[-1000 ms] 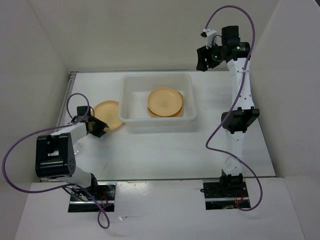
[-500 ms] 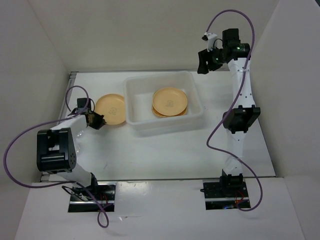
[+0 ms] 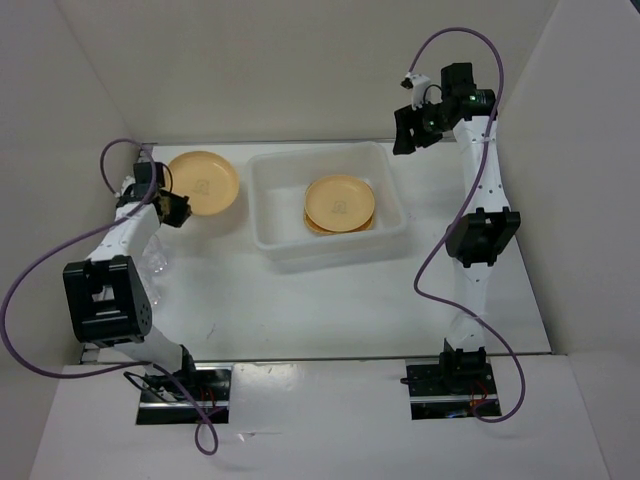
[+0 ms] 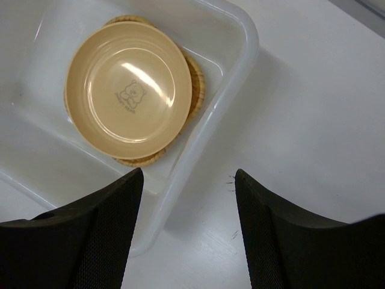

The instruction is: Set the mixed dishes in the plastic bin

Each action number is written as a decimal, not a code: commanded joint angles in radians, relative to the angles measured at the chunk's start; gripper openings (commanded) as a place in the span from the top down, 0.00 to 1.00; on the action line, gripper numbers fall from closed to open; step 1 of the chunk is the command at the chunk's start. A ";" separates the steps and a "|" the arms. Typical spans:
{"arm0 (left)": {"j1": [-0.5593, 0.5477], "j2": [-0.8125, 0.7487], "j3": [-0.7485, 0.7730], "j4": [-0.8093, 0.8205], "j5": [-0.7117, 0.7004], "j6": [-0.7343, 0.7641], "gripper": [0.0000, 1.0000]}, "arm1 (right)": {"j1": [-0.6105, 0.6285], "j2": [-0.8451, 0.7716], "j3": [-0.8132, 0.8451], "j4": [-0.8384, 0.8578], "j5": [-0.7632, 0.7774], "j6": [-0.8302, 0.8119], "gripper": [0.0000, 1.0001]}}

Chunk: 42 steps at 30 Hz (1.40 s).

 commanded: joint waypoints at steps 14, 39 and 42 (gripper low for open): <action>-0.105 0.215 0.572 -0.010 0.411 0.170 1.00 | -0.003 -0.061 0.021 -0.011 -0.003 -0.018 0.28; -0.467 0.697 0.905 -0.273 0.512 0.347 1.00 | -0.013 -0.090 -0.012 -0.011 0.006 -0.018 0.27; -0.493 0.745 0.933 -0.289 0.512 0.347 1.00 | -0.013 -0.090 -0.012 -0.011 -0.003 -0.018 0.27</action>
